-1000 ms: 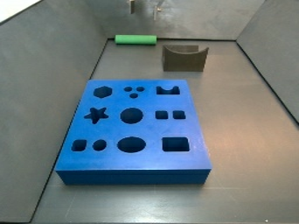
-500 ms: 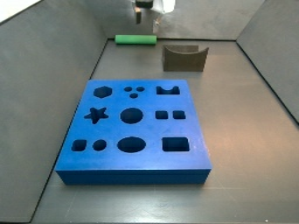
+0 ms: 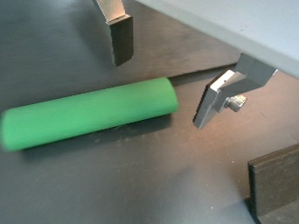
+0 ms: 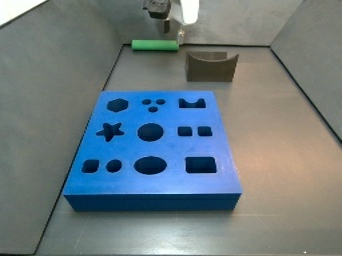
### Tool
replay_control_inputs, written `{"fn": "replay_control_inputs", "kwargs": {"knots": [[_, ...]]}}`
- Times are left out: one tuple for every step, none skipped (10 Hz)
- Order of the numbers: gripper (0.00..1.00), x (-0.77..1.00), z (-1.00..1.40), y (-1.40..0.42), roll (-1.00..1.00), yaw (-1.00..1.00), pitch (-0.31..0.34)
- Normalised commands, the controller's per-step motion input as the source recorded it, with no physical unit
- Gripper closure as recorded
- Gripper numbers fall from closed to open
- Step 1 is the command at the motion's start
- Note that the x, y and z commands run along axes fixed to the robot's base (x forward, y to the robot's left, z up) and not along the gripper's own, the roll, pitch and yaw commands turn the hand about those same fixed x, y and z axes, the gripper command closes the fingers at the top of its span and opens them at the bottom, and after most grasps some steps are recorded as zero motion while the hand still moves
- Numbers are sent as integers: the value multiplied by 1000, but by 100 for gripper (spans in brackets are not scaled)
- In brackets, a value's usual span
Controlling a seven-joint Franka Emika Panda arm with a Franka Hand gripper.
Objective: Pick up the oval object. Move up. Place the oval object on the fixture. Regrasp the oval object. Move to above the board. Insert the oval object.
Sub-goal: Pick up the oval object.
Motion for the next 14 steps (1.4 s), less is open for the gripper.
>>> {"fn": "replay_control_inputs", "kwargs": {"knots": [[0, 306, -334, 209, -224, -637, -313], [0, 297, -346, 197, -224, -637, -313], [0, 254, -351, 160, -226, -660, -309], [0, 211, -360, 114, -223, -689, -300], [0, 31, -474, 57, -173, -731, -250], [0, -111, -594, 0, -119, -669, -227], [0, -429, -734, -97, -71, -531, -250], [0, -334, -814, -291, -16, -366, -227], [0, -383, -820, -389, 0, -289, -227], [0, -254, -777, -369, 0, -186, -253], [0, -157, -771, -354, 0, -126, -259], [0, -140, -760, -314, 0, -100, -259], [0, -163, -106, 0, 0, -54, -73], [100, 0, 0, 0, 0, 0, 0]]}}
